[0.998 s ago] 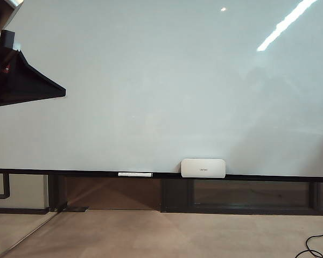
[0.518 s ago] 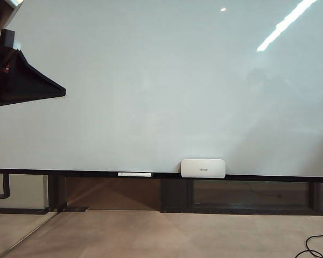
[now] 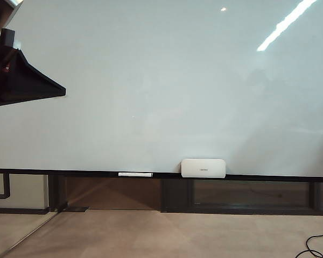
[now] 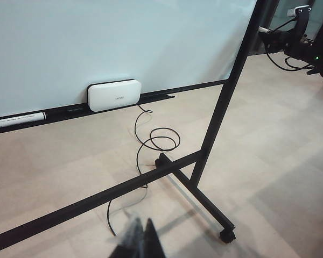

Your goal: Reach to the right to find the marker pen, pick it up, and write the number 11 on the whiteboard.

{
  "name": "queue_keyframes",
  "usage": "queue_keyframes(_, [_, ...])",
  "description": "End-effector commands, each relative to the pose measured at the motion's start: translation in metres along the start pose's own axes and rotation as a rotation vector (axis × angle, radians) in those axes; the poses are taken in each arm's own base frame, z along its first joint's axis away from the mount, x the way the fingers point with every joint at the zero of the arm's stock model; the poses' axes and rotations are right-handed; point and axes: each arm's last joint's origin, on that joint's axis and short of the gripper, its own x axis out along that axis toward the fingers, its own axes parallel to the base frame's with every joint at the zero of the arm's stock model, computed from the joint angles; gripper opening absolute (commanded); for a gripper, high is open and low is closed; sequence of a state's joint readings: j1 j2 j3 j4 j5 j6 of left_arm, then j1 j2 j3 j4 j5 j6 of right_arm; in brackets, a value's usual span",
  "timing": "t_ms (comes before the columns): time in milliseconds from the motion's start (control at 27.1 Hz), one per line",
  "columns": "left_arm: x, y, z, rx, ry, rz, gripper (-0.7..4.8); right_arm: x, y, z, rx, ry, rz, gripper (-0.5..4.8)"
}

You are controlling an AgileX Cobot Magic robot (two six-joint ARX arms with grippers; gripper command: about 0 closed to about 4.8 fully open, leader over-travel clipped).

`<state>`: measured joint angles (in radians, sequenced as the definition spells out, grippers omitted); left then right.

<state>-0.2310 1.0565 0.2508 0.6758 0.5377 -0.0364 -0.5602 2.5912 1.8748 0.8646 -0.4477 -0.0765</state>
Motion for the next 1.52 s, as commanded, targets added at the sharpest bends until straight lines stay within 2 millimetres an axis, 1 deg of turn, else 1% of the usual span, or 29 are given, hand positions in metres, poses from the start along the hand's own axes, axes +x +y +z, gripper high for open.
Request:
queue_keyframes(37, [0.0003, 0.0001, 0.0032, 0.009, -0.018, -0.001, -0.06, 0.0002, -0.0020, 0.0078, -0.017, -0.035, -0.010, 2.59])
queue_keyframes(111, [0.0003, 0.0001, 0.0032, 0.009, -0.018, 0.000, -0.06, 0.0003, -0.0018, 0.0077, -0.017, -0.036, -0.010, 2.56])
queue_keyframes(148, [0.0003, 0.0001, 0.0033, 0.009, -0.018, 0.000, -0.06, 0.0004, -0.0020, 0.0081, -0.018, -0.037, -0.014, 2.41])
queue_keyframes(185, [0.0003, 0.0001, 0.0033, 0.009, -0.018, -0.001, -0.06, 0.0009, -0.0024, 0.0089, -0.019, -0.039, -0.016, 2.38])
queue_keyframes(444, [0.0003, 0.0001, 0.0033, 0.005, -0.018, 0.000, -0.06, 0.0077, -0.0068, 0.0071, 0.007, -0.035, -0.017, 2.38])
queue_keyframes(813, [0.0003, 0.0001, 0.0033, 0.005, -0.018, 0.000, -0.05, 0.0072, -0.0076, 0.0054, 0.007, -0.033, -0.019, 2.36])
queue_keyframes(961, [0.0003, 0.0001, 0.0033, 0.005, -0.018, 0.001, -0.06, 0.0072, -0.0076, 0.0054, 0.007, -0.033, -0.019, 2.27])
queue_keyframes(1035, [0.0003, 0.0001, 0.0033, 0.005, -0.018, 0.001, -0.06, 0.0072, -0.0076, 0.0054, 0.007, -0.033, -0.019, 2.10])
queue_keyframes(1516, [0.0003, 0.0001, 0.0032, 0.005, -0.018, 0.000, -0.06, 0.0091, -0.0031, 0.0060, 0.011, -0.037, 0.001, 2.10])
